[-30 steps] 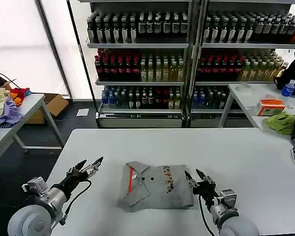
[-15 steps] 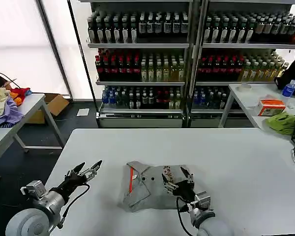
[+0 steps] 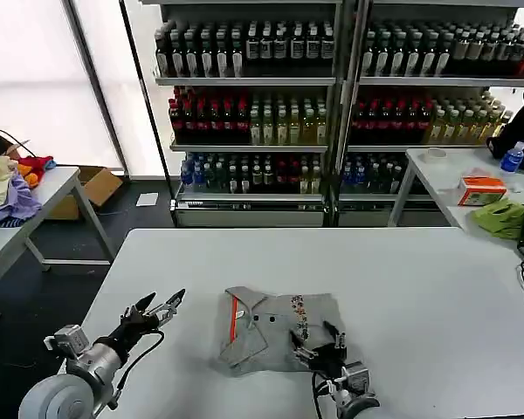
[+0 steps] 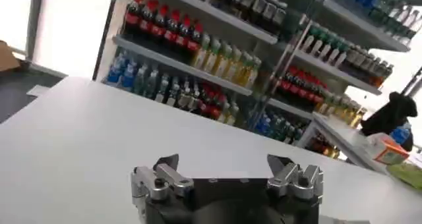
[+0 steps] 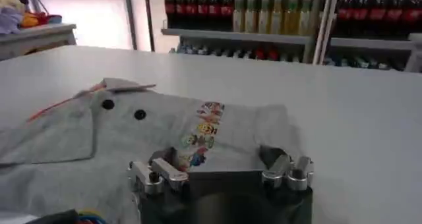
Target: Fold and organize the clothes.
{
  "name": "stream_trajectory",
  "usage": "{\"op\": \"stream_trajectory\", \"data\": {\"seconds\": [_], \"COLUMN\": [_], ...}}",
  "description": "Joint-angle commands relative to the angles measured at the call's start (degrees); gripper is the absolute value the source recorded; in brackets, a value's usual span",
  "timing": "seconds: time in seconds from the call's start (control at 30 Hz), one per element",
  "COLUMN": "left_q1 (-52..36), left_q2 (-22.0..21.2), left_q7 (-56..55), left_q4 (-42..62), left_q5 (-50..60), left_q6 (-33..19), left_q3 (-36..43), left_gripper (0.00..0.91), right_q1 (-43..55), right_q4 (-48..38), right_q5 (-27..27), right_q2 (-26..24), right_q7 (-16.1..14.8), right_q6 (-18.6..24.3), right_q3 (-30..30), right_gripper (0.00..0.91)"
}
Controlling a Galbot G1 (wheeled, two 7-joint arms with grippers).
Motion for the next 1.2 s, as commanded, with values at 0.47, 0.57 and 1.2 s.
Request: {"op": "stream_trajectory", "data": {"seconds": [0.47,0.57,1.2], "left_q1": [1.90,4.54,14.79], "left_q2": [-1.36,-3.29,-11.04], "left_q7": [5.28,6.59,13.14], "left_q4": [-2.20,-3.46,-10.54], "left_q5": [11.17,11.98,28.39], "left_q6": [-6.33,-6.61,-13.83], "left_q3": [-0.48,-2.82,-11.81], "left_gripper": [0.907,0.907,0.907], "right_q1": [-13.89,-15.92,-23.82], "right_q4": [13.05,11.55,10.89], "right_q5": [20.41,19.58,17.19], "right_q2": [-2.48,-1.38,2.68], "right_q7": [-13.95,-15.69,-19.69], "right_q6": [13.44,14.34,19.81], "right_q3": [41.91,43.63,44.24], "right_gripper": [0.907,0.907,0.907]}}
